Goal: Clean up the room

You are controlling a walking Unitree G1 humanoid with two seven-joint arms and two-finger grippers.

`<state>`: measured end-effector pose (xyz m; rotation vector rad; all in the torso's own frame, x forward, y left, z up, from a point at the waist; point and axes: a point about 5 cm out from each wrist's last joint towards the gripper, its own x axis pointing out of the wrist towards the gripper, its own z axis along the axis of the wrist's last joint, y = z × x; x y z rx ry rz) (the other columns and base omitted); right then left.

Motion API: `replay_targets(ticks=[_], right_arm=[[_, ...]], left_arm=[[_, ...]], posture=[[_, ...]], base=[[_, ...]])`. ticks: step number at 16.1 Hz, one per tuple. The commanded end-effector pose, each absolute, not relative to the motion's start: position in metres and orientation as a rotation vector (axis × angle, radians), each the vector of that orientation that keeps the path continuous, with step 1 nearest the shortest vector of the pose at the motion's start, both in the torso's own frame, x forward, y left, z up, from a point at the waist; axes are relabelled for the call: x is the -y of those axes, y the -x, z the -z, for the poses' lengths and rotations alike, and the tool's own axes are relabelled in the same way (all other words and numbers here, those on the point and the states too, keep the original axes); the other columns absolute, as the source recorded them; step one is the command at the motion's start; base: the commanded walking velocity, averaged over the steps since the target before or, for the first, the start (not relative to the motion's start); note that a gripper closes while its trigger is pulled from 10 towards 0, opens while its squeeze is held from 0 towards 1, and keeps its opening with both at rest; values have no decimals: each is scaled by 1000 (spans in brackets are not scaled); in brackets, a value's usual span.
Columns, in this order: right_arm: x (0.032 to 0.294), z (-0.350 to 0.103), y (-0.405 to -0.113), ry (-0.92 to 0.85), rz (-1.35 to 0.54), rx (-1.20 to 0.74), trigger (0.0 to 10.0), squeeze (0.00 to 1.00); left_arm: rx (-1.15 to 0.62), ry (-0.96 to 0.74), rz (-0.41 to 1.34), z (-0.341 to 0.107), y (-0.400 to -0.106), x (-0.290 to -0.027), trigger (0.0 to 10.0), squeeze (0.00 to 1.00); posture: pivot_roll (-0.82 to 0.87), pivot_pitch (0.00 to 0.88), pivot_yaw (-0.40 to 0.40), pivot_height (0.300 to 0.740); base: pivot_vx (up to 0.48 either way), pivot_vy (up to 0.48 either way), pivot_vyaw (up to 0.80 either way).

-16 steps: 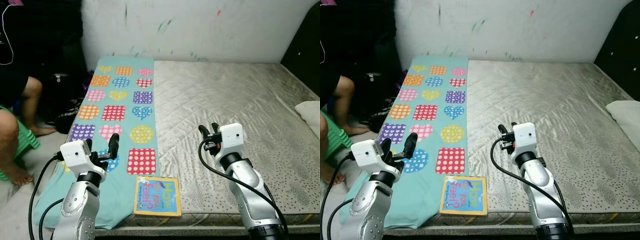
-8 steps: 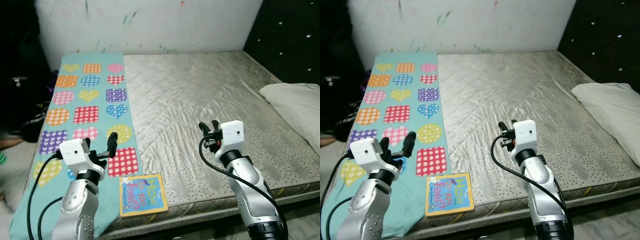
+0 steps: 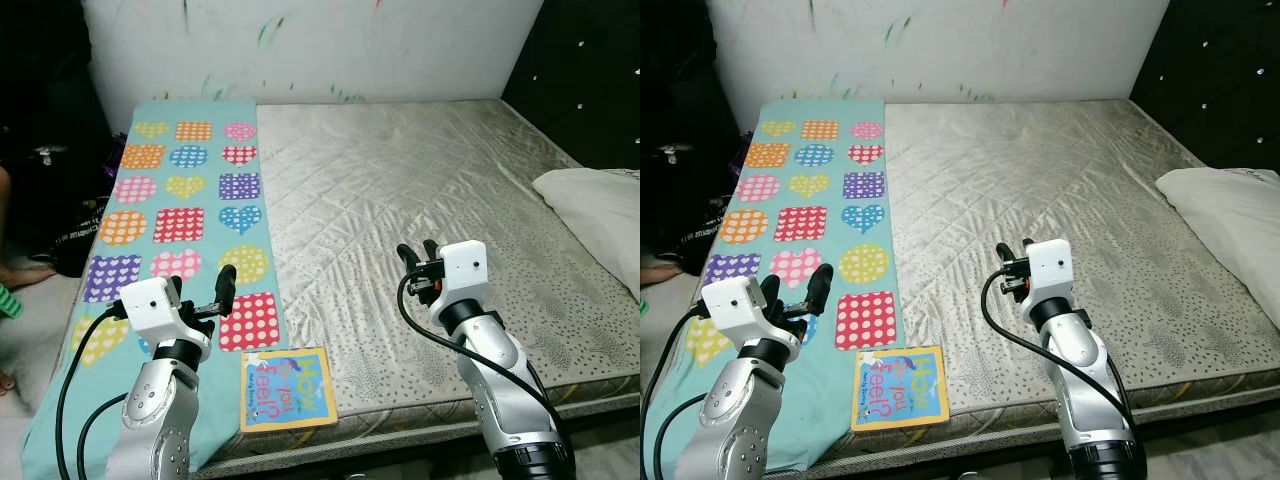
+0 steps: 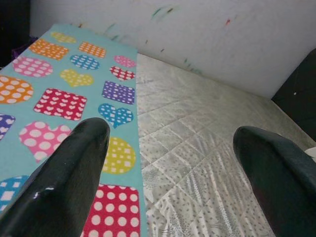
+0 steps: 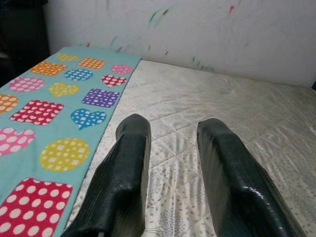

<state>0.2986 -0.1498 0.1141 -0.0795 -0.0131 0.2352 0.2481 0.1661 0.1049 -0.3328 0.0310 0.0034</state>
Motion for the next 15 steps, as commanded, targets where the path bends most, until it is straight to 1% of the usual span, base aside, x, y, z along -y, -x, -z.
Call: replay_targets(ticks=[1, 9, 12, 15], right_arm=[[151, -117, -300, 79, -230, 26, 10000, 0], [146, -118, -297, 63, -262, 33, 10000, 0], [145, -118, -296, 62, -275, 31, 10000, 0], [144, -118, -296, 69, -285, 32, 10000, 0]], left_arm=[[-47, 330, -5, -103, -249, -165, 10000, 0], [-53, 329, -10, -103, -248, -165, 10000, 0], [-55, 327, -16, -103, -247, -165, 10000, 0], [-50, 324, -28, -104, -248, -167, 10000, 0]], posture=[[-139, 30, -39, 740], [-140, 40, -38, 736], [-140, 42, -38, 701], [-140, 43, -37, 676]], base=[[0, 0, 0], [0, 0, 0], [0, 0, 0], [0, 0, 0]])
